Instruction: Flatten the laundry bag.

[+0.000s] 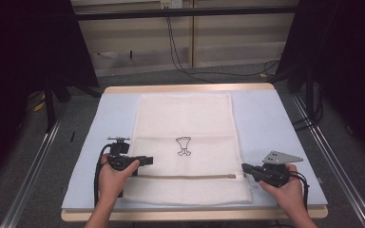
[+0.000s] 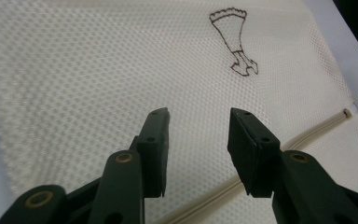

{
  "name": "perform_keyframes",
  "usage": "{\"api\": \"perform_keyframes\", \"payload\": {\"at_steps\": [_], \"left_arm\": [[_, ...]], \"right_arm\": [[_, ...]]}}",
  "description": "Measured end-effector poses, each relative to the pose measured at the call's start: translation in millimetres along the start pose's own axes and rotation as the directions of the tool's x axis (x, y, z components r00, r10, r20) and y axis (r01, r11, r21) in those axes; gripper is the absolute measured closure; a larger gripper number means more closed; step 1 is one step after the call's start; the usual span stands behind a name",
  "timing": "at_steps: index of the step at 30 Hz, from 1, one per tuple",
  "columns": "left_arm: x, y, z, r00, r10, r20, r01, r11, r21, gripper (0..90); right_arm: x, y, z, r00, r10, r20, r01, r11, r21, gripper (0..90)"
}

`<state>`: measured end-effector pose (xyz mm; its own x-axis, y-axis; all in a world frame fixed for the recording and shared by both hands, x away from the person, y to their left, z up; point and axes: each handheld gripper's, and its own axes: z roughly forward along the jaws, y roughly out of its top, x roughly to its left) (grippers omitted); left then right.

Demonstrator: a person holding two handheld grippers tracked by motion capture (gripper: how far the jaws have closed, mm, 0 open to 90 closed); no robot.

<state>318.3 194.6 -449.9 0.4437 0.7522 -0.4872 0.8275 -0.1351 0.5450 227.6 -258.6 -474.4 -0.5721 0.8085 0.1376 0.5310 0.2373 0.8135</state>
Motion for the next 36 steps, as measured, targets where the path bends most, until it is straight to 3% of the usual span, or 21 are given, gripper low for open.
{"api": "perform_keyframes", "payload": {"at_steps": [5,7,11,18,27,36], "left_arm": [[-10.9,1.8,9.7,0.9995,0.006,0.032,-0.007,1.0,0.007,55.3],[-15.2,2.0,13.3,0.9988,-0.008,0.048,0.008,0.9999,0.009,53.9],[-24.5,3.4,20.8,0.9978,0.022,0.062,-0.024,0.9991,0.034,52.9],[-39.7,4.0,30.5,0.9933,0.016,0.115,-0.02,0.9991,0.037,50.1],[-59.8,6.4,40.8,0.9893,0.039,0.141,-0.047,0.9972,0.059,47.9],[-82.6,7.1,53.9,0.9818,0.048,0.184,-0.065,0.9941,0.087,46.4]], "right_arm": [[2.0,-2.2,-2.0,1.0,-0.009,-0.001,0.009,1.0,0.011,90.0],[1.4,-2.5,-1.7,1.0,-0.002,-0.002,0.002,1.0,0.009,90.0],[0.5,-2.3,-2.4,0.9999,-0.016,0.004,0.016,1.0,0.016,90.0],[0.6,-1.6,-4.5,0.9995,-0.032,-0.005,0.032,0.999,0.034,90.0],[-0.5,0.4,-4.1,0.9975,-0.068,-0.02,0.069,0.996,0.055,90.0],[-3.9,-1.0,-11.7,0.9984,-0.052,-0.022,0.053,0.998,0.034,90.0]]}}
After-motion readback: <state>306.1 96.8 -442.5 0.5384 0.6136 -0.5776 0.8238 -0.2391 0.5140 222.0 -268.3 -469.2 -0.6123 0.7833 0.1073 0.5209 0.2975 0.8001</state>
